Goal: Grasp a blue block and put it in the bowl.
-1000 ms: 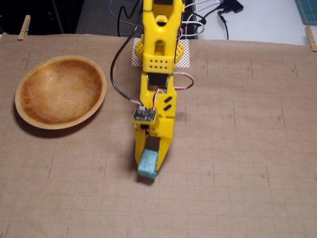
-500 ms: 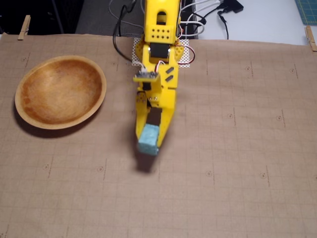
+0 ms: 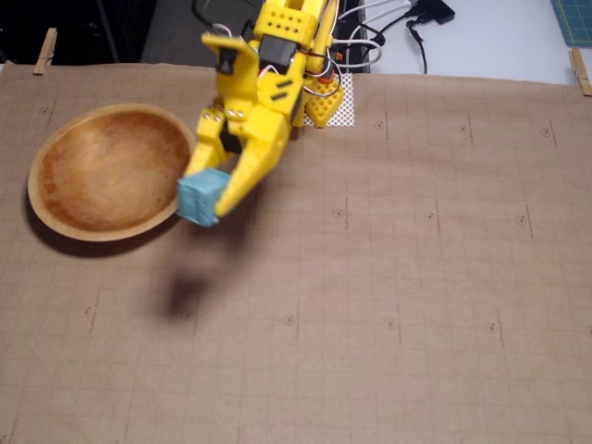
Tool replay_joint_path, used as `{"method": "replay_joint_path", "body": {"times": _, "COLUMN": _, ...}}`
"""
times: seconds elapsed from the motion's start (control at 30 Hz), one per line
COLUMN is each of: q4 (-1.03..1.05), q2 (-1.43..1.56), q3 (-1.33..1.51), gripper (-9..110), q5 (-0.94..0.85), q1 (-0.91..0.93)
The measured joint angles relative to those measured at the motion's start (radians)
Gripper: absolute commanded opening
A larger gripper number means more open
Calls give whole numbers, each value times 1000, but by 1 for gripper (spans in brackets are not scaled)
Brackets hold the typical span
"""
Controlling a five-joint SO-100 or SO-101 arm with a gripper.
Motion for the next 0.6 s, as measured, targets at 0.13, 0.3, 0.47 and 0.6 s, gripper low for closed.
{"method": "replay_joint_path", "body": {"times": 0.13, "q4": 0, "q2": 18, "q3": 0, "gripper": -3, "q5": 0, "q1": 115}}
{"method": "replay_joint_path", "body": {"times": 0.3, "q4": 0, "q2": 20, "q3": 0, "gripper": -3, "q5": 0, "q1": 215}}
{"method": "replay_joint_path", "body": {"times": 0.47, "q4": 0, "q2": 20, "q3": 0, "gripper": -3, "q5": 2, "q1": 308}}
{"method": "replay_joint_path", "body": {"times": 0.6, "q4": 0, "q2": 20, "q3": 18, "gripper": -3, "q5": 0, "q1": 379}}
